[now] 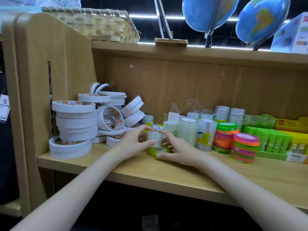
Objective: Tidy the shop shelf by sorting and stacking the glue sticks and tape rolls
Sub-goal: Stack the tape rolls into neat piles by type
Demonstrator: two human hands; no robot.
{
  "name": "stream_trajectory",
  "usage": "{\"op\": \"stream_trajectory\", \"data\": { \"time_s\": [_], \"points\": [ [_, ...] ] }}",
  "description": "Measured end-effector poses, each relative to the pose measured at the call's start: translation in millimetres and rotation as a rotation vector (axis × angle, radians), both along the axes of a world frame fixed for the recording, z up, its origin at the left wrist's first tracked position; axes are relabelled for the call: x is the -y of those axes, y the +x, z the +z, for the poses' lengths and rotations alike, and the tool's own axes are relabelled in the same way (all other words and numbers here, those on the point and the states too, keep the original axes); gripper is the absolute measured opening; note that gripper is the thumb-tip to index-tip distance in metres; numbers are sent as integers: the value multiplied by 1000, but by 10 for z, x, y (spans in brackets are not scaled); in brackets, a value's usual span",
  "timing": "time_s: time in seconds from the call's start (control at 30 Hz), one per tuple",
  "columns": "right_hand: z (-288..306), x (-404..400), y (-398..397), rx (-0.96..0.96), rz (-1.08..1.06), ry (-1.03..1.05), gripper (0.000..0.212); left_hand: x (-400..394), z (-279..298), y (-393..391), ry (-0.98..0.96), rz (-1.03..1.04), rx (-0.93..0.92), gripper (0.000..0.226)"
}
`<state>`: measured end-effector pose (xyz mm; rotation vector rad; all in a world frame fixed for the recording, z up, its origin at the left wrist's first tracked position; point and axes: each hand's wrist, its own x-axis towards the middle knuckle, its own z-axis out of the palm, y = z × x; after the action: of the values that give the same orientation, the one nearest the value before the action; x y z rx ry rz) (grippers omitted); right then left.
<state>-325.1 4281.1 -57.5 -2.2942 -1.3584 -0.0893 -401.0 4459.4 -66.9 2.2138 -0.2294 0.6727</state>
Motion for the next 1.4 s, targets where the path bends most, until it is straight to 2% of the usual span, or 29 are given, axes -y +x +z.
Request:
{"op": "stream_trajectory", "data": {
  "time_s": [0.07, 0.13, 0.23, 0.3, 0.37, 0.43, 0.5, 0.57, 0.67, 0.73, 0.93, 1.1, 1.17, 1.23, 1.4],
  "points": [
    [12, 28, -34, -14, -20, -15, 73, -13, -9, -26, -14, 31, 14, 24],
    [40, 138, -40, 6, -65, -68, 65, -13, -22, -48, 38, 104, 40, 20],
    [181, 462, -34, 99, -187, -283, 51, -25, -26, -89, 214, 222, 58, 19],
    [334, 648, -33, 132, -245, -370, 50, -22, -16, -100, 341, 219, 14, 23],
    [491, 688, -11, 197, -261, -268, 47, -3, 23, -55, 402, 206, 28, 32],
    [642, 586, 46, 308, -253, -54, 37, -4, 122, 37, 361, 209, 116, 33],
    [748, 388, 152, 427, -253, 32, 34, -56, 237, 170, 334, 233, 142, 30],
    [798, 150, 258, 496, -296, -36, 40, -132, 322, 333, 369, 270, 92, 30],
    [777, -146, 385, 495, -378, -276, 47, -180, 435, 579, 444, 273, 12, 34],
    [736, -241, 459, 450, -377, -358, 43, -159, 517, 723, 544, 262, -19, 37],
    [858, -154, 497, 371, -232, -411, 34, -58, 589, 1122, 999, 276, -128, 45],
    [794, -63, 486, 386, -206, -342, 32, 2, 395, 1344, 1249, 335, -147, 49],
    [744, -35, 483, 388, -211, -289, 31, 20, 367, 1376, 1228, 349, -120, 49],
    [717, -6, 485, 375, -209, -244, 30, 16, 406, 1355, 1124, 338, -92, 47],
    [691, 6, 469, 343, -239, -206, 27, -96, 545, 1141, 576, 324, 3, 46]
  ]
}}
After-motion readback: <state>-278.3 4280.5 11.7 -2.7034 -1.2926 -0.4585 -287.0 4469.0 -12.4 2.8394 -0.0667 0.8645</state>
